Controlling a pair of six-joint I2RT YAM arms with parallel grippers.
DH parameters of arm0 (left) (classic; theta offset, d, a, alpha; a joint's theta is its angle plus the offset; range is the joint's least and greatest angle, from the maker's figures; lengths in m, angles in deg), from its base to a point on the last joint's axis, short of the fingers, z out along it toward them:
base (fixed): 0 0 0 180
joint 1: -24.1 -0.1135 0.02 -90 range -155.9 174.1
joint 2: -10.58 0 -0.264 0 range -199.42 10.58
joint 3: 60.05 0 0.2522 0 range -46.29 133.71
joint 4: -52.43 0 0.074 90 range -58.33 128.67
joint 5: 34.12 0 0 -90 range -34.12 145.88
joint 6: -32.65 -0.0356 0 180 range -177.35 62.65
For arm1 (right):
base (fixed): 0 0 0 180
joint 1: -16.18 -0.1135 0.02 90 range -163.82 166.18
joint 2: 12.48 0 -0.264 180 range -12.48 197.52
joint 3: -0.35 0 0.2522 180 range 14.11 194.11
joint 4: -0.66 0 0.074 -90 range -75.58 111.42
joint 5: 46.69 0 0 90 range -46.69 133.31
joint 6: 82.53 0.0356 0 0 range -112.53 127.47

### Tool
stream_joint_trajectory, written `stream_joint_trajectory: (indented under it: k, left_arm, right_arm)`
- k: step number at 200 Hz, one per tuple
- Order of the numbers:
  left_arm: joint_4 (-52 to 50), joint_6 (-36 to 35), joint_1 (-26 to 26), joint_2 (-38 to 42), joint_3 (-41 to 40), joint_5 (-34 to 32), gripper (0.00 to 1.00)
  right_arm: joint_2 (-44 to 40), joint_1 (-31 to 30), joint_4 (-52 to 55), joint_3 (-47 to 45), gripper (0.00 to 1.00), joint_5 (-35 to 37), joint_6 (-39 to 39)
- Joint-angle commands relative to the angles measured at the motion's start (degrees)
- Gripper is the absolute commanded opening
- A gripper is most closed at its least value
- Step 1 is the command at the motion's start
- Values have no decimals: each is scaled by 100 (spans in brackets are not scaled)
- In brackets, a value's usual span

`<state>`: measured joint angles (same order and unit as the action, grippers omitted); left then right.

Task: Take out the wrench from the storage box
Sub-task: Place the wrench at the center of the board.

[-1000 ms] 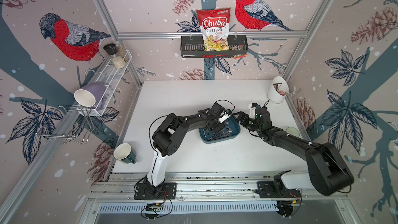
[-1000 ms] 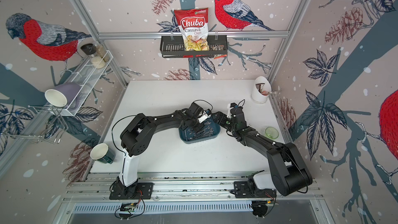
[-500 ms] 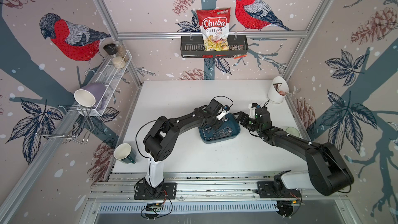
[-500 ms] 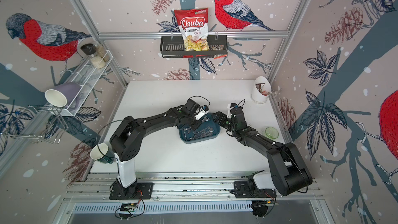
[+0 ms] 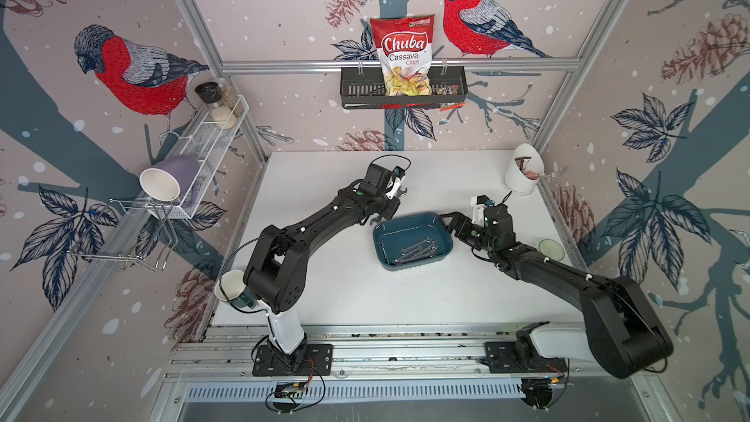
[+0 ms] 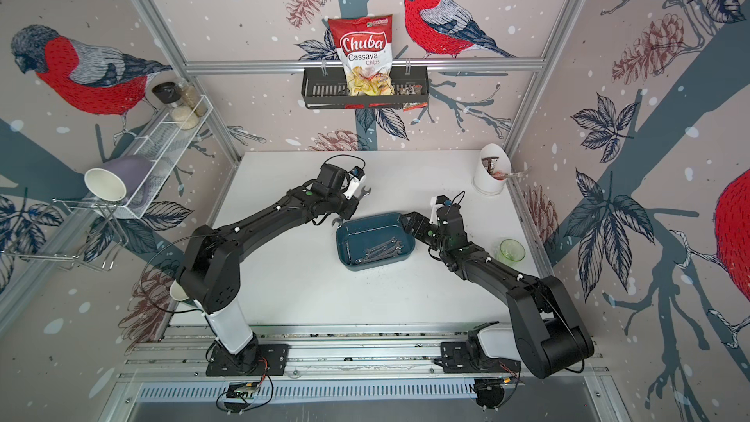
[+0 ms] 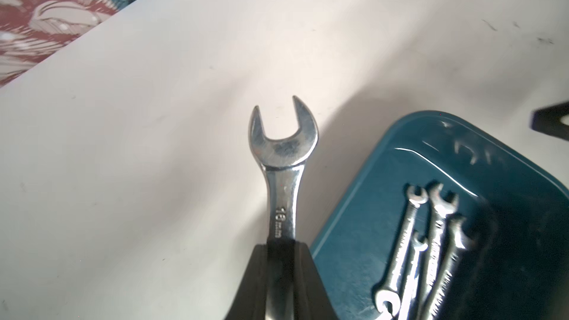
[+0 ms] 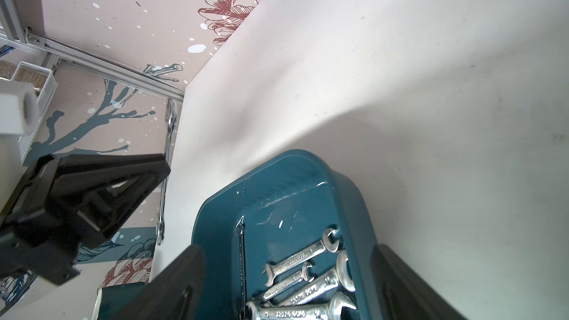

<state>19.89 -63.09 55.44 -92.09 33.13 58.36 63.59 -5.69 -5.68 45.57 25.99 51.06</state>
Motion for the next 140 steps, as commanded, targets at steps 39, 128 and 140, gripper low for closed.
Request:
stream_joint_trajectory:
  k: [39,128,140]
  left_arm:
    - [366,796,-844,-350,-127,-592,0]
    - [849,1415,-1426,-954,-820,-762,0]
    - [900,1468,-1461,-998,-881,-749,0]
  right_arm:
    - [-61,-43,70,231,89,-151,-257]
    - [1151,-369,2426,2470,88,-318,-1985]
    - [1282,-461,2813,2763,88,-310,-2374]
